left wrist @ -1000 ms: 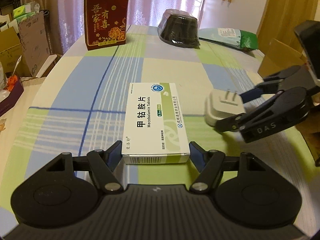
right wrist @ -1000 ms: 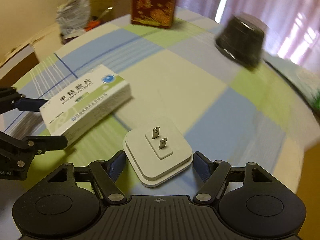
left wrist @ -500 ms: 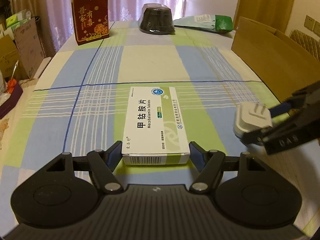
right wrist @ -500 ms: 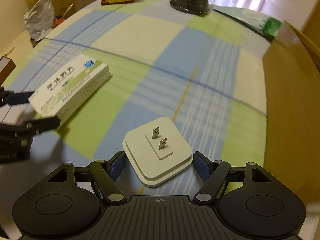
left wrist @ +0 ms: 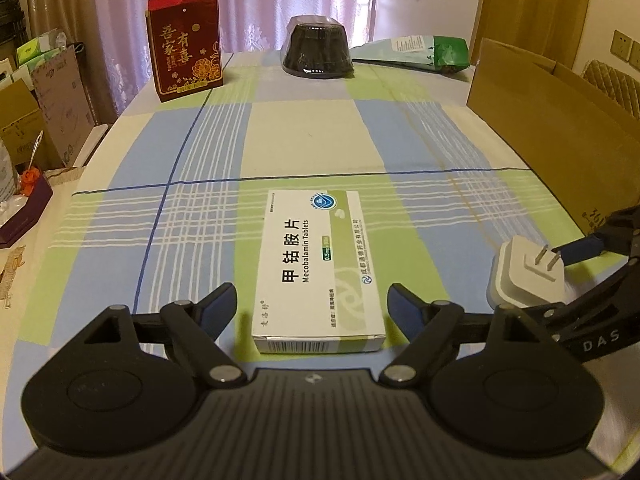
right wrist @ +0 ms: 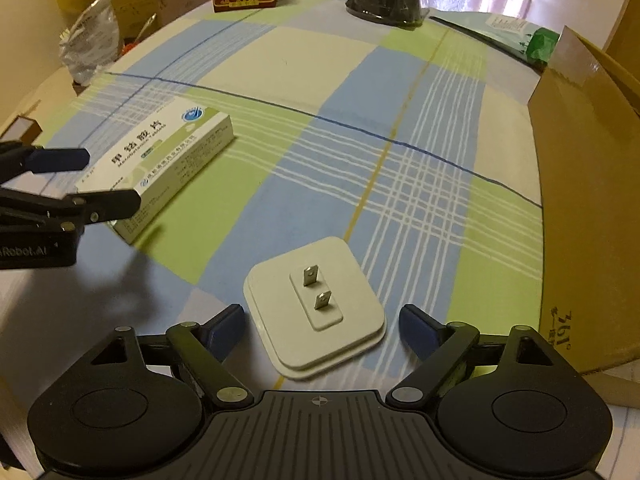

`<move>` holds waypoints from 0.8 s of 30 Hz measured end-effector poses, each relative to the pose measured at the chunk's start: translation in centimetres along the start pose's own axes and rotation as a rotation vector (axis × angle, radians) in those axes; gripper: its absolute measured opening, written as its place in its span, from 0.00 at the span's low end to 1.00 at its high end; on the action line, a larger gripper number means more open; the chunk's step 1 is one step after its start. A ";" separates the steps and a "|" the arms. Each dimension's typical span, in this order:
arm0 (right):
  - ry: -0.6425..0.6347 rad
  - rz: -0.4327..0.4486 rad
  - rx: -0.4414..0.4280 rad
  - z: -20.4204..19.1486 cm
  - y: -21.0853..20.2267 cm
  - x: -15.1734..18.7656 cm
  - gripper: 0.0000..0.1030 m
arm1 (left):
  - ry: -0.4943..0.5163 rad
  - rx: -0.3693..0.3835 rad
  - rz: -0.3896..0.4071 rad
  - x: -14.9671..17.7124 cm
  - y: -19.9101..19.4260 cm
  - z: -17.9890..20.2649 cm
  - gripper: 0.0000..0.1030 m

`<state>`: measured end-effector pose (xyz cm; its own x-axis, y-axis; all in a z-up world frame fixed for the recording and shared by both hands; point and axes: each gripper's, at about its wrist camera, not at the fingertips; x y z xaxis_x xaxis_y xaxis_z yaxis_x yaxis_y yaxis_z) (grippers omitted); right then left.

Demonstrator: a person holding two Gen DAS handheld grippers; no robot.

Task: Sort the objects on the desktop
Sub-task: 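Grasp the white medicine box with the left tool while the right grasps the white plug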

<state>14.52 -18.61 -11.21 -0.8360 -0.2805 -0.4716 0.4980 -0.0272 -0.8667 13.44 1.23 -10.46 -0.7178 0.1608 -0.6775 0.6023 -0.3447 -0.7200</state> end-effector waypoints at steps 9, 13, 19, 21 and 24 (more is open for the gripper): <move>-0.013 0.047 -0.046 0.2 -0.2 0.9 0.84 | 0.021 -0.004 -0.013 0.1 0.5 -0.1 0.77; -0.015 0.074 -0.058 0.4 -0.4 1.4 0.84 | 0.036 -0.004 -0.034 0.1 1.2 -0.1 0.77; -0.032 0.134 -0.070 1.3 -0.4 1.5 0.84 | 0.068 -0.007 -0.071 -0.5 2.4 0.1 0.75; -0.065 0.151 -0.082 1.3 -0.3 1.3 0.84 | 0.077 -0.008 -0.081 -0.8 2.8 0.2 0.73; -0.133 0.168 -0.106 1.0 -0.1 1.1 0.84 | 0.081 -0.002 -0.094 -1.0 3.0 0.3 0.72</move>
<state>13.78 -19.93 -11.52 -0.7022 -0.3963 -0.5916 0.5952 0.1293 -0.7931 15.88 -0.27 -11.93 -0.7403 0.2666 -0.6171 0.5348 -0.3226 -0.7810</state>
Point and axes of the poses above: each gripper's, at about its wrist camera, not at the fingertips, and y roughly the way its jaws point, z to its right, x to its underside, and after that the axes turned 10 degrees about x, right-handed
